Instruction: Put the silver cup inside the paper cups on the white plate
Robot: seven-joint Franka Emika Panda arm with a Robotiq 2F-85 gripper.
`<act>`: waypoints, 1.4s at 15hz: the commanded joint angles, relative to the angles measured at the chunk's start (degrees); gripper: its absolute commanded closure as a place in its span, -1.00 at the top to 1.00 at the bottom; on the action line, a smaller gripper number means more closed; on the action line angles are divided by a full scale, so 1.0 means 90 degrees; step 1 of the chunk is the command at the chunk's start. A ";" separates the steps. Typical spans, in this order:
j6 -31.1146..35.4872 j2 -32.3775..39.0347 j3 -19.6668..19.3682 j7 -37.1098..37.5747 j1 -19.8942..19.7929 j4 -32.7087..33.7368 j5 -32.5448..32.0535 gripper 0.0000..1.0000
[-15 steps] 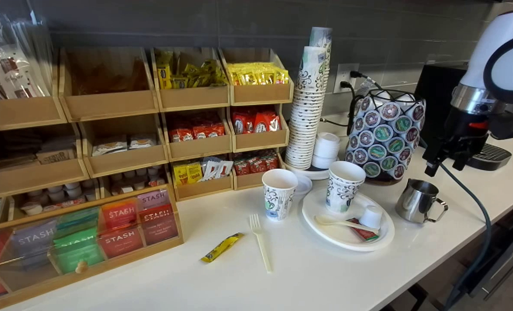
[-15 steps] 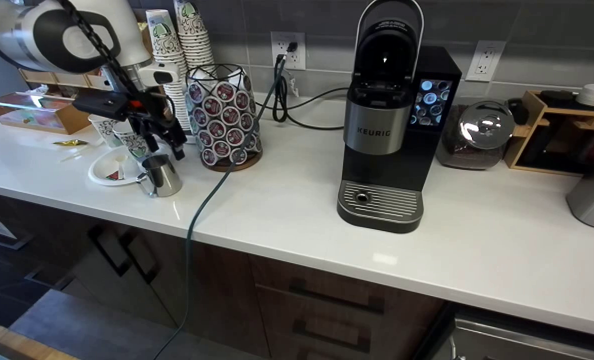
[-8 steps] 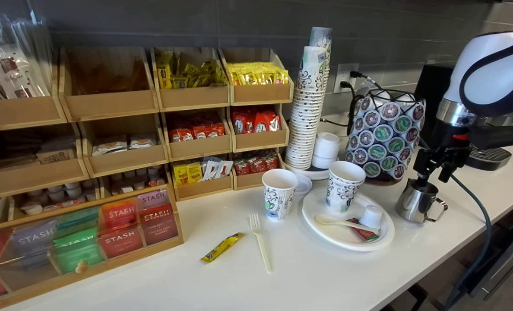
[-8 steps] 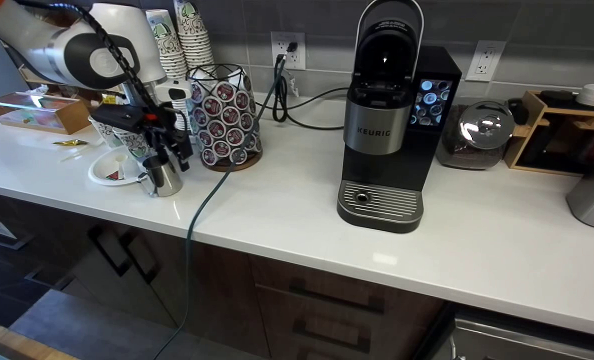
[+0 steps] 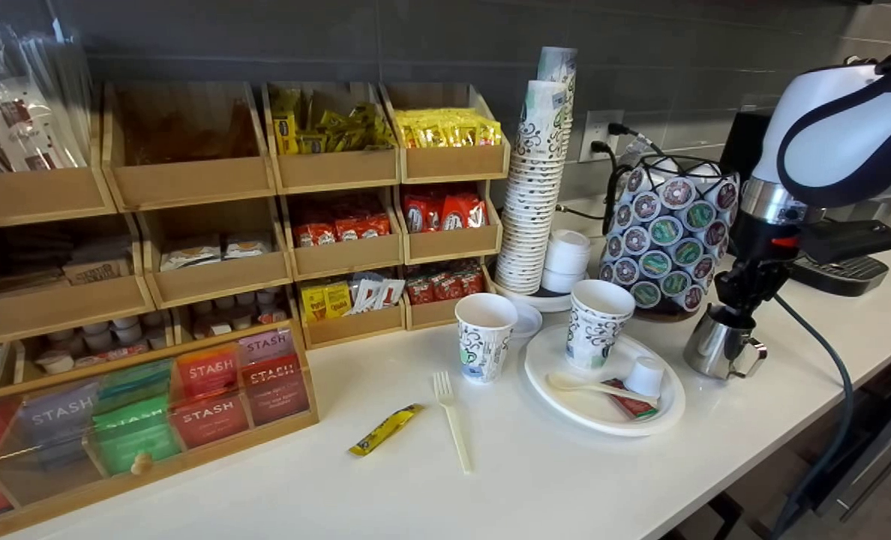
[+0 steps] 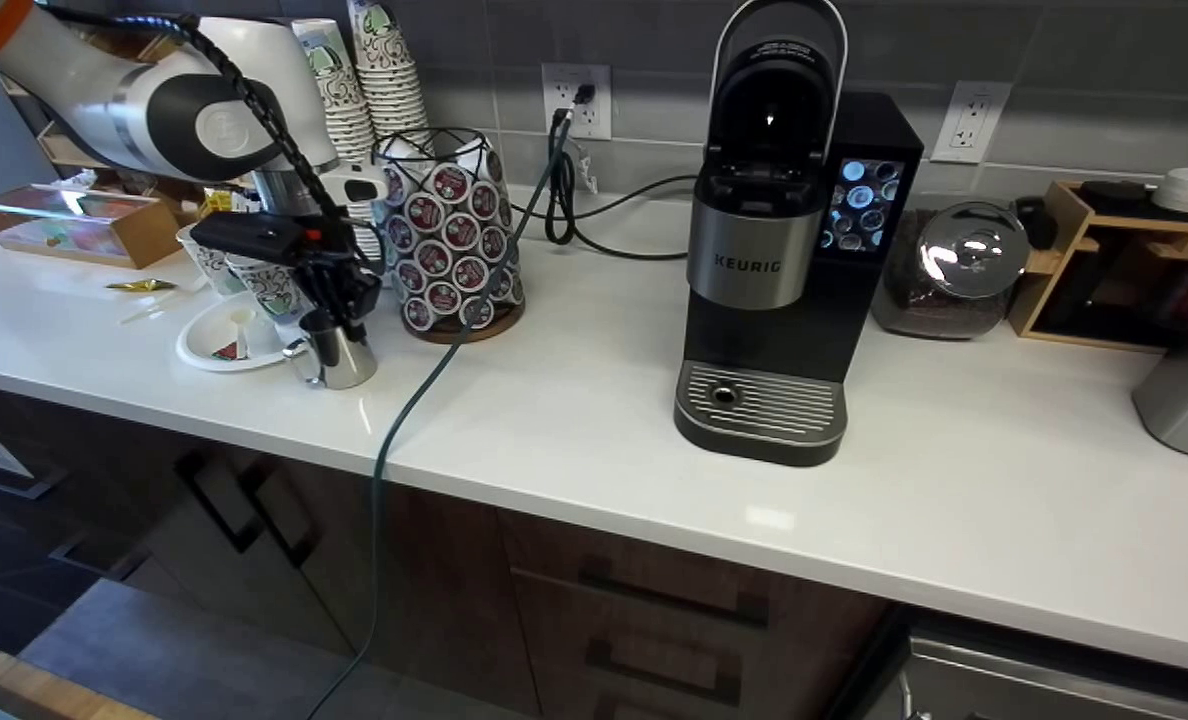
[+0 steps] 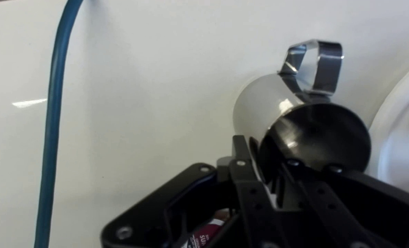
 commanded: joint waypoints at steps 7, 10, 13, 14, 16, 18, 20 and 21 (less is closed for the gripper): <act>-0.0257 -0.1976 -0.0087 0.0511 0.0524 -0.1029 -0.2373 -0.98; 0.0010 -0.2471 0.0270 0.0365 0.0637 -0.1017 -0.2604 -0.98; 0.0124 -0.2848 0.0619 0.0040 0.0834 -0.0854 -0.2619 -0.98; 0.0168 -0.2892 0.0707 -0.0168 0.0930 -0.0829 -0.2510 -0.98; 0.0154 -0.2850 0.0856 -0.0669 0.1182 -0.0782 -0.2272 -0.98; 0.0115 -0.2729 0.1067 -0.0782 0.1318 -0.0667 -0.2467 -0.98; -0.0173 -0.2556 0.1257 -0.1008 0.1393 -0.0444 -0.2736 -0.98; -0.0279 -0.2374 0.1358 -0.0962 0.1324 -0.0194 -0.3123 -0.98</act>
